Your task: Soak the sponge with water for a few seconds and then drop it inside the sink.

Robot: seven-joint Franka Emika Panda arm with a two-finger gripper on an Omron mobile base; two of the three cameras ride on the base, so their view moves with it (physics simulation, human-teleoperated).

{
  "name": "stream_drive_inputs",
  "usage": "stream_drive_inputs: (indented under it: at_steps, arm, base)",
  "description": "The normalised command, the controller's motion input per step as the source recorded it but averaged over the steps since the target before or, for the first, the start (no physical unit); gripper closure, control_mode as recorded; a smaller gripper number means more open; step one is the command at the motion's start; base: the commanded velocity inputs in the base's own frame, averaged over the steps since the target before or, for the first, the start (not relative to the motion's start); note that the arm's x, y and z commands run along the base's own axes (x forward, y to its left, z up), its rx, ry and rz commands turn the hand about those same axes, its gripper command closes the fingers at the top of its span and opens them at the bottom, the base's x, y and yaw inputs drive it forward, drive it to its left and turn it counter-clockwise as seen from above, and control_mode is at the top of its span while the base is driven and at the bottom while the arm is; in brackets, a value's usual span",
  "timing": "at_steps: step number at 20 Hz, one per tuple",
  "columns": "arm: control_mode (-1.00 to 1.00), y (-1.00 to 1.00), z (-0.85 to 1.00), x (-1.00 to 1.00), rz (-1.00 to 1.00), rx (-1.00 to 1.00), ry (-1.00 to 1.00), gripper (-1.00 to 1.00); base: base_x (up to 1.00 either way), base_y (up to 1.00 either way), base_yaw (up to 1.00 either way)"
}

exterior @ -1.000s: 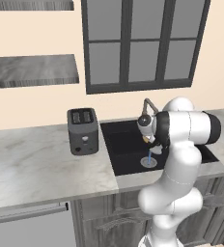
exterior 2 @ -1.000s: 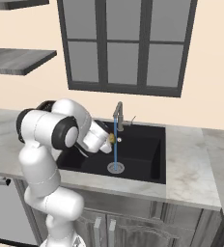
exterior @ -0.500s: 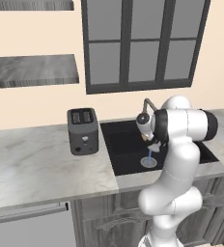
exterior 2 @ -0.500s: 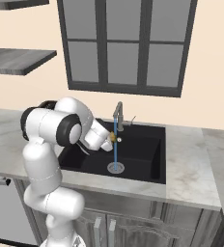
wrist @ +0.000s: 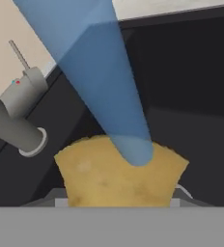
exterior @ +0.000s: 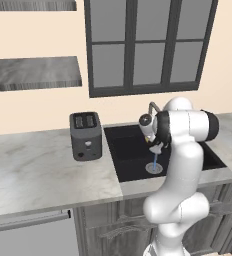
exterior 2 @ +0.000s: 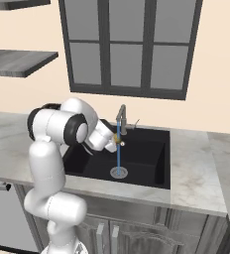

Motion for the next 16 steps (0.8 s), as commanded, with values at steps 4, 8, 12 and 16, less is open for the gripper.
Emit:
stream_drive_inputs:
  at_steps: [4,8,12,16]
  arm:
    - [-1.0,-0.06,-0.07,0.29,-0.01,0.0,0.02,1.0]
    - [-1.0,-0.02,0.0,0.02,-0.01,0.0,0.0,1.0]
    - [-1.0,0.0,0.0,-0.32,0.0,0.0,0.0,1.0]
    - [-1.0,0.0,0.0,-0.3,0.0,0.0,0.0,1.0]
  base:
    - [0.0,0.0,0.0]
    - [0.0,0.0,0.0]
    - [0.0,0.0,0.0]
    - [0.0,0.0,0.0]
